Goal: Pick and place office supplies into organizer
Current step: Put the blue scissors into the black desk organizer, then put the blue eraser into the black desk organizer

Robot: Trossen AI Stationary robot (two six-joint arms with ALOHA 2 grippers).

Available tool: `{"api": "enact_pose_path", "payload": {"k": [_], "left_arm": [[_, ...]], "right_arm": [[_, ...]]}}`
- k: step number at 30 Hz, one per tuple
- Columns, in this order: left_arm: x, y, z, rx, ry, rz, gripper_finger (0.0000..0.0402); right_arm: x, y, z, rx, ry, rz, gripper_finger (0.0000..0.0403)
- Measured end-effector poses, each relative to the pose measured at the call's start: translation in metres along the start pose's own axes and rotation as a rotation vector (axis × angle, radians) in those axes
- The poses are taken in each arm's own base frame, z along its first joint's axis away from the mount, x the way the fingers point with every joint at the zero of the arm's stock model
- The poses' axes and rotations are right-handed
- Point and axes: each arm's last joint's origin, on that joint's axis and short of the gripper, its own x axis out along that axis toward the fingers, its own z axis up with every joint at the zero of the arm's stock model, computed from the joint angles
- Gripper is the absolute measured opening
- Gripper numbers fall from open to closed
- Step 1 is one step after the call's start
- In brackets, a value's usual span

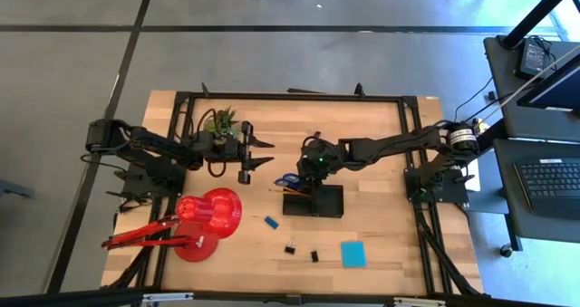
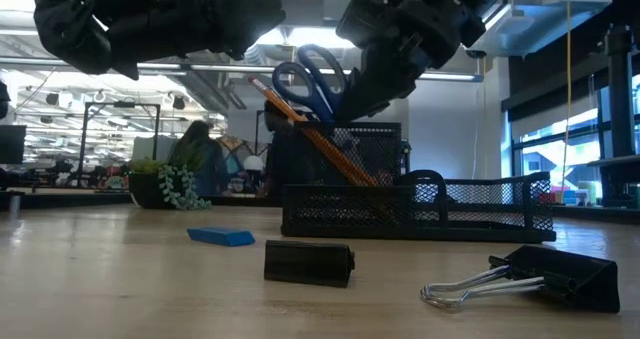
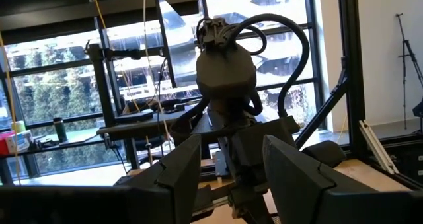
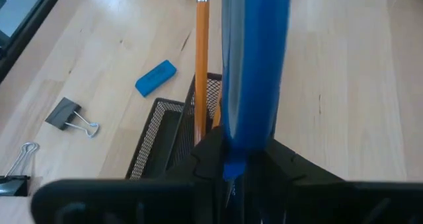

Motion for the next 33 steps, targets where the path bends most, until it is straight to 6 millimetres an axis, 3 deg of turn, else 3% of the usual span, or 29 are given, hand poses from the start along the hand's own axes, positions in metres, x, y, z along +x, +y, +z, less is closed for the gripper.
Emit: {"api": "enact_pose_path", "payload": {"k": [11, 21, 26, 33], "left_arm": [[0.0, 0.0, 0.0, 0.0, 0.0, 0.0, 0.0157], [0.0, 0.0, 0.0, 0.0, 0.0, 0.0, 0.0157], [0.0, 0.0, -0.001, -0.001, 0.009, -0.001, 0.0157], [0.0, -0.002, -0.001, -0.003, 0.012, -0.027, 0.0157]], "right_arm": [[0.0, 0.0, 0.0, 0.003, 0.002, 0.001, 0.0092], [-0.006, 0.001, 0.001, 0.01, 0.016, 0.002, 0.0183], [-0.024, 0.004, 0.012, 0.019, 0.054, 0.006, 0.021], [-0.061, 0.012, 0.021, 0.043, 0.057, 0.005, 0.0216]]}}
